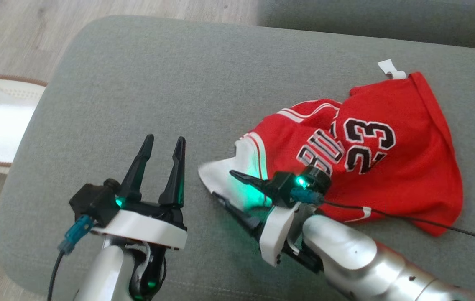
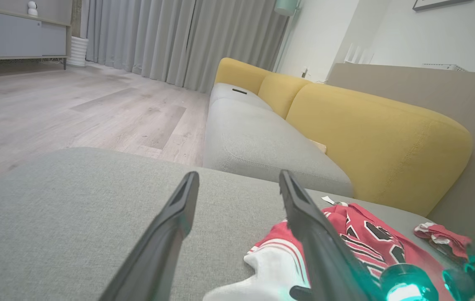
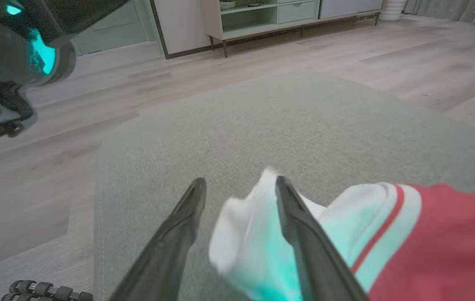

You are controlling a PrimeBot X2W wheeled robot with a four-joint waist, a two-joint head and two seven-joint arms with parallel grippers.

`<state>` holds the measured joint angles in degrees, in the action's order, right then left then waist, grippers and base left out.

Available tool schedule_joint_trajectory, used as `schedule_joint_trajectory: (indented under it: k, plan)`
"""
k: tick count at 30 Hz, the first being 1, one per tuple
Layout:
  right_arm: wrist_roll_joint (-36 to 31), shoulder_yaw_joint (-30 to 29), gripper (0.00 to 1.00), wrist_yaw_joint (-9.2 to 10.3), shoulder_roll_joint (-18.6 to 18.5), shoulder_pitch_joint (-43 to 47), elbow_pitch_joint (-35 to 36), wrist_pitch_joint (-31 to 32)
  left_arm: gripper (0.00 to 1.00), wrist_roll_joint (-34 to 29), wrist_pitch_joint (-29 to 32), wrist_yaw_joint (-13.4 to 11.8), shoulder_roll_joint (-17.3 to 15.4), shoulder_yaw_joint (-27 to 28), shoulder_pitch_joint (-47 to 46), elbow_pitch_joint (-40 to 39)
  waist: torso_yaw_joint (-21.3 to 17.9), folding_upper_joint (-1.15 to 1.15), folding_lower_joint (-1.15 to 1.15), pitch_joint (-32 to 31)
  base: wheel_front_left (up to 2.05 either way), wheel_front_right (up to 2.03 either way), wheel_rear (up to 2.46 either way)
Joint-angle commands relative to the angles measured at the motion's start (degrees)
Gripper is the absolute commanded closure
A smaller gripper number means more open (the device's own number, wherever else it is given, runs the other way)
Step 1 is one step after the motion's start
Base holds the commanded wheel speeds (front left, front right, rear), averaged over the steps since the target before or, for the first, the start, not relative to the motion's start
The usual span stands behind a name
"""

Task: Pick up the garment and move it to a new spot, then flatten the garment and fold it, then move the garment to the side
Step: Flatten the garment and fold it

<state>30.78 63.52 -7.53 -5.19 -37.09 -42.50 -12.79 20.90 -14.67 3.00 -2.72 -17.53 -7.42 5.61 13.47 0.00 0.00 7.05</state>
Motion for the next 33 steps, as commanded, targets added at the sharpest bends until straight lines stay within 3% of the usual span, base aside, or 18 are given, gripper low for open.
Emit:
schedule_joint_trajectory:
  k: [1, 4, 9, 12, 18, 23, 24, 29, 33]
  plan:
    - [1.71, 1.13, 0.0, 0.04, 0.83, -0.73, 0.84, -1.03, 0.0, -0.23, -0.33, -0.18, -0.16, 2.33, -1.39, -1.63, -0.6, 0.0, 0.0, -0.44, 0.0, 0.0, 0.0]
    - [3.8, 1.74, 0.0, 0.04, -0.18, -1.14, 0.11, -1.64, 0.0, -0.46, -0.33, -0.15, -0.16, 3.02, -1.06, -1.59, -1.83, 0.0, 0.0, -1.02, 0.0, 0.0, 0.0]
    - [4.58, -2.67, 0.0, 0.04, -2.87, -0.49, 1.38, -2.15, 0.0, -0.81, -0.33, -0.07, -0.16, 4.68, -0.78, -1.77, -4.42, 0.0, 0.0, -1.66, 0.0, 0.0, 0.0]
    - [3.18, -8.76, 0.0, 0.04, -5.62, 1.3, 4.87, -2.18, 0.0, -0.96, -0.33, 0.02, -0.16, 5.6, -0.95, -1.95, -5.77, 0.0, 0.0, -1.62, 0.0, 0.0, 0.0]
    - [-2.44, -28.03, 0.0, 0.04, -9.8, 9.76, 12.4, -2.19, 0.0, -1.2, -0.33, 0.02, -0.16, 7.17, -1.31, -2.25, -7.97, 0.0, 0.0, -1.42, 0.0, 0.0, 0.0]
    - [-9.37, -45.5, 0.0, 0.04, -7.39, 19.97, 18.33, -2.2, 0.0, -1.46, -0.33, 0.3, -0.16, 8.44, -1.09, -2.16, -9.69, 0.0, 0.0, -1.4, 0.0, 0.0, 0.0]
    - [-9.37, -45.5, 0.0, 0.04, -7.39, 19.97, 18.33, -2.2, 0.0, -1.46, -0.33, 0.3, -0.16, 8.44, -1.09, -2.16, -9.69, 0.0, 0.0, -1.4, 0.0, 0.0, 0.0]
    - [-16.19, -57.57, 0.0, 0.04, -1.3, 29.0, 21.41, -2.2, 0.0, -1.68, -0.33, 0.66, -0.16, 9.02, -0.5, -1.94, -11.12, 0.0, 0.0, -1.68, 0.0, 0.0, 0.0]
    - [-18.82, -60.88, 0.0, 0.04, 1.47, 32.52, 21.66, -2.07, 0.0, -1.7, -0.33, 0.66, -0.16, 9.16, 0.05, -1.92, -12.01, 0.0, 0.0, -1.99, 0.0, 0.0, 0.0]
